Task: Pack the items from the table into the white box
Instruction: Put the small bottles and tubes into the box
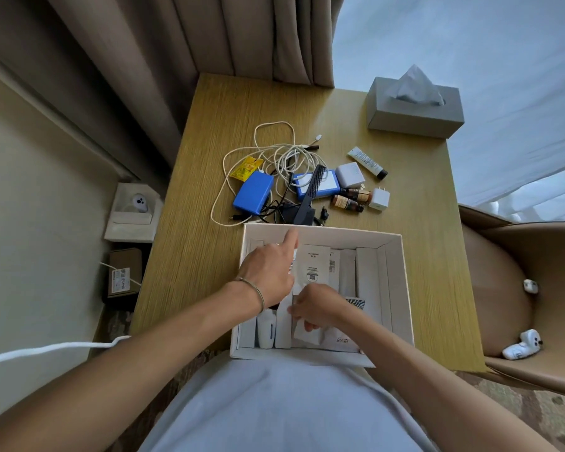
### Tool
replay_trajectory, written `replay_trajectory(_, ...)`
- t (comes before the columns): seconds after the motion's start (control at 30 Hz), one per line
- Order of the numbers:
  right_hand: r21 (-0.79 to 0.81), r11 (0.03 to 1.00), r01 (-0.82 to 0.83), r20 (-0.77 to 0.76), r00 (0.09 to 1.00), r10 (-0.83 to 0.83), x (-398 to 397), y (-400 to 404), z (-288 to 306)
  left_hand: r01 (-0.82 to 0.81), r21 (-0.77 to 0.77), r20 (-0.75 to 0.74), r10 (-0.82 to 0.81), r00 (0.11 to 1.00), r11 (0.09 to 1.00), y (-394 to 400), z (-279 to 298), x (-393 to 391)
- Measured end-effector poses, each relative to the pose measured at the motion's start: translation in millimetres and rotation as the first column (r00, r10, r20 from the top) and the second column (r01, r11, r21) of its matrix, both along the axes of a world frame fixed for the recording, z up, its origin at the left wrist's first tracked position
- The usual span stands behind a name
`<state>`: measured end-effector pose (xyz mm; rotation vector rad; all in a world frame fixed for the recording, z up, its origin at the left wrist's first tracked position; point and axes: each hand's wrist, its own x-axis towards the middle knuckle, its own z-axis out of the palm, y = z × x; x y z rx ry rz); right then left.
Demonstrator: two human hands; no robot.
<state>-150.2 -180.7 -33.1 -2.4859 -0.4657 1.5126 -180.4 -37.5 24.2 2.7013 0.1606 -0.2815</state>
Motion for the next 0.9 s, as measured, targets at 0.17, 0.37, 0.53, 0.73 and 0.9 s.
replay_trajectory(0.17, 0.045, 0.998, 0.033, -0.008, 0.999, -0.033, 1, -2, 2, -0.073, 0.073, 0.033, 0.071, 0.997, 0.995, -4, -14, 3)
replay_trajectory(0.37, 0.083, 0.996, 0.033, -0.031, 0.999, -0.031, 0, -7, 6, -0.151, 0.113, -0.012, 0.154, 0.988, 0.982, -3, -27, 6)
replay_trajectory(0.53, 0.101, 0.995, 0.029, -0.049, 0.999, -0.024, 4, -8, 13, -0.160, 0.120, -0.087, 0.171, 0.981, 0.980, -5, -40, 2)
replay_trajectory(0.73, 0.143, 0.988, 0.049, -0.038, 0.998, -0.044, 12, -14, 21, -0.078, 0.257, -0.172, 0.125, 0.977, 0.963, -3, -46, 8)
replay_trajectory(0.9, 0.175, 0.980, 0.096, -0.039, 0.995, -0.090, 20, -18, 28, 0.000, 0.365, -0.236, 0.093, 0.967, 0.931, -8, -49, 9)
